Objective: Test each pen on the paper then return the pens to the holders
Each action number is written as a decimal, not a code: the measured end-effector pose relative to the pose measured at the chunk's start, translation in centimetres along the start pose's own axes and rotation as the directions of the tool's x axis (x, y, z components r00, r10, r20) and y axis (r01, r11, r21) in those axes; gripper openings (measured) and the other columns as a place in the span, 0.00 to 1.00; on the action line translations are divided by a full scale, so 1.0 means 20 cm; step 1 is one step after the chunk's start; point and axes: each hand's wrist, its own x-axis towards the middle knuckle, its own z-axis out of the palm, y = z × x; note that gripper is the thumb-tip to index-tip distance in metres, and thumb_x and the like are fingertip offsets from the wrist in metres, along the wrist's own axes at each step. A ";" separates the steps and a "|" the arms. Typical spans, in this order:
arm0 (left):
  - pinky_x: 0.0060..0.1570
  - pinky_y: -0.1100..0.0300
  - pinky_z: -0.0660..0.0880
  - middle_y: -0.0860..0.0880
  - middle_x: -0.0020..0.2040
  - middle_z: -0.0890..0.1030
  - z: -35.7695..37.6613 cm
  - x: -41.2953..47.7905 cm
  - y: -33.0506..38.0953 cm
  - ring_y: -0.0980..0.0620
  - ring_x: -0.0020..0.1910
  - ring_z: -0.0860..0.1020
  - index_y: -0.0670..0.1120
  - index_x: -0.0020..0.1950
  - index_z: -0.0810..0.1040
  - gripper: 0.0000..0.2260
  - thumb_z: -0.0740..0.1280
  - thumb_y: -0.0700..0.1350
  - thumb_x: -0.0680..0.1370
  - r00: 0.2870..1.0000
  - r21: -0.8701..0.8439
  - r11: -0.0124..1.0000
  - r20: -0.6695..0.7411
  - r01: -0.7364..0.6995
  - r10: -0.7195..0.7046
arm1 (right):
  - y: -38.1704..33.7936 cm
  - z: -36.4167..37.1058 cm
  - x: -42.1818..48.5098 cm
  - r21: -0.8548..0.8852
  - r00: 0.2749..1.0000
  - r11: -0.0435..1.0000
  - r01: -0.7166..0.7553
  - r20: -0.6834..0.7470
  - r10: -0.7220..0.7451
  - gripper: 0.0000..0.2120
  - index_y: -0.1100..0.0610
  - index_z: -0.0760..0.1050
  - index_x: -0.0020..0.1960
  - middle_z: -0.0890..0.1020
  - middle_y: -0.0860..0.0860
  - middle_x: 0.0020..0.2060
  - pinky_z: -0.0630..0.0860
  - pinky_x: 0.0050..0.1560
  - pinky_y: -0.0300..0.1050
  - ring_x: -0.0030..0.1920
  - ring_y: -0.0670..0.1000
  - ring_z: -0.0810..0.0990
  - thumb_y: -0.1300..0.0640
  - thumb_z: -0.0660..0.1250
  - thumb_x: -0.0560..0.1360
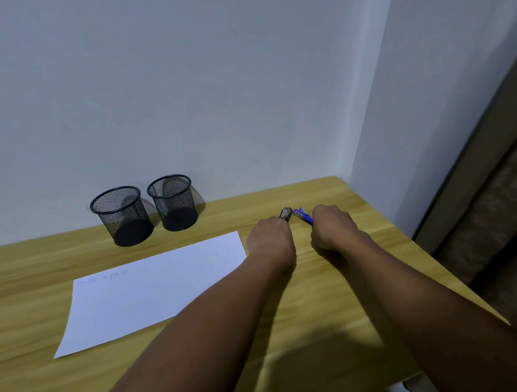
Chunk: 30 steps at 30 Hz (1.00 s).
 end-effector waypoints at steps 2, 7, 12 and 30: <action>0.50 0.55 0.73 0.44 0.61 0.77 -0.01 0.00 -0.01 0.44 0.60 0.77 0.41 0.67 0.71 0.18 0.66 0.41 0.78 0.999 0.026 0.999 0.027 -0.024 0.024 | 0.00 0.00 0.00 0.004 1.000 1.000 -0.004 0.000 0.004 0.12 0.59 0.74 0.60 0.73 0.55 0.47 0.74 0.45 0.50 0.47 0.58 0.76 0.63 0.67 0.77; 0.60 0.52 0.72 0.40 0.64 0.72 -0.02 0.01 -0.02 0.42 0.64 0.72 0.38 0.68 0.68 0.18 0.65 0.42 0.79 0.995 0.043 0.996 0.074 -0.072 0.069 | -0.02 0.00 0.00 0.053 0.999 0.998 -0.018 0.034 0.017 0.15 0.60 0.74 0.62 0.77 0.58 0.54 0.76 0.46 0.50 0.51 0.59 0.77 0.62 0.68 0.76; 0.51 0.55 0.69 0.39 0.65 0.69 -0.03 0.00 -0.05 0.40 0.62 0.75 0.39 0.69 0.64 0.22 0.67 0.41 0.78 0.994 -0.165 0.985 0.107 0.046 -0.029 | -0.03 0.00 -0.01 0.176 0.998 0.983 -0.049 0.036 0.043 0.11 0.59 0.71 0.60 0.74 0.57 0.52 0.73 0.43 0.49 0.50 0.59 0.78 0.61 0.66 0.78; 0.47 0.53 0.70 0.38 0.64 0.76 -0.02 0.05 -0.10 0.38 0.61 0.77 0.38 0.70 0.62 0.21 0.64 0.41 0.80 0.987 -0.352 0.924 0.104 0.150 -0.121 | -0.04 0.02 0.01 0.260 0.997 0.962 -0.079 0.025 0.075 0.11 0.59 0.73 0.59 0.76 0.57 0.53 0.74 0.42 0.48 0.50 0.57 0.79 0.63 0.66 0.77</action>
